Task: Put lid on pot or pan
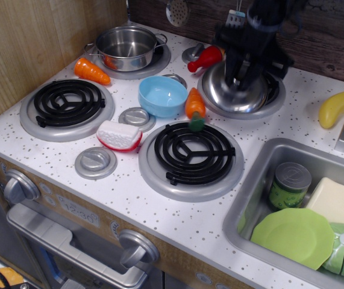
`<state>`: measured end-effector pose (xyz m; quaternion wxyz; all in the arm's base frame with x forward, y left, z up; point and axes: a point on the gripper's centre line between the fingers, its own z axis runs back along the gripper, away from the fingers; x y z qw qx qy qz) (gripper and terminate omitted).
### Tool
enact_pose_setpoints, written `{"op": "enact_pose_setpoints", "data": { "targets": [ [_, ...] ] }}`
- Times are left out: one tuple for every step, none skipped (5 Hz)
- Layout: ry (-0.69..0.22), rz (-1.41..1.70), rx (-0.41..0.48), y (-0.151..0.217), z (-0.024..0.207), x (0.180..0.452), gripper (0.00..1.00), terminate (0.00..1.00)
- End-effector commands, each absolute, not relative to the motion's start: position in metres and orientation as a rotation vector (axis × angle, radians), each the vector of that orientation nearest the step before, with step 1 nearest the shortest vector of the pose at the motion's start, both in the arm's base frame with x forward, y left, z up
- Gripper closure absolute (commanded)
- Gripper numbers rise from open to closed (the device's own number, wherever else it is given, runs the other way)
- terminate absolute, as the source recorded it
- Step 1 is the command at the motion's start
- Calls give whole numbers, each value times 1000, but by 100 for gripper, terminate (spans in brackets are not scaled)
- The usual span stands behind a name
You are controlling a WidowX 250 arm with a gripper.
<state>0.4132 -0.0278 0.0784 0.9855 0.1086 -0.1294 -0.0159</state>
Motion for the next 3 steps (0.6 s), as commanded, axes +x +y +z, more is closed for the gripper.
{"op": "enact_pose_setpoints", "data": {
  "targets": [
    [-293, -95, 211, 32, 135, 409, 100, 0],
    [-292, -122, 261, 65, 136, 401, 100, 0],
    [-316, -163, 314, 105, 133, 394, 100, 0]
  ]
}}
